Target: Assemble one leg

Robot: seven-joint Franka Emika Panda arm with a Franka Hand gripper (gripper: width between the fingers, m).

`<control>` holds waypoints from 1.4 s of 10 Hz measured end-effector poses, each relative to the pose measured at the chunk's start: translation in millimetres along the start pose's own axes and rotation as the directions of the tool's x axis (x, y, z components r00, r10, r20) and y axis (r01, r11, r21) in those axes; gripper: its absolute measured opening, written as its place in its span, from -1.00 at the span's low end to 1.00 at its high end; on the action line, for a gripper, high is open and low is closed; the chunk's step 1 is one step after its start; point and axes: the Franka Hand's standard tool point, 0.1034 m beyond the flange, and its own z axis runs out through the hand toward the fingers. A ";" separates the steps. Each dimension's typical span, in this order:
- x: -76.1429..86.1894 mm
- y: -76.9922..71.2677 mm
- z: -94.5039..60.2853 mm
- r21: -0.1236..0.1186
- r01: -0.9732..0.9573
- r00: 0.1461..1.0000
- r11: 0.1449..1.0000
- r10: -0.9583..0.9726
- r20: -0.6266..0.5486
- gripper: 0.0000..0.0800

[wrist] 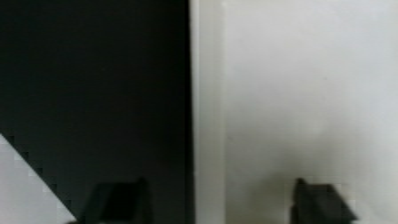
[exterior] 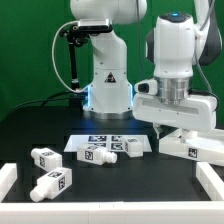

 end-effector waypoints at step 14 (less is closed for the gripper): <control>132.3 29.6 -115.7 0.119 0.158 0.986 0.980 -0.163 0.034 -0.86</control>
Offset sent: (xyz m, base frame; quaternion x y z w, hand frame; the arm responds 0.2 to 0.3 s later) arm 0.0000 0.0000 0.0000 0.0000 0.0000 0.0000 1.0000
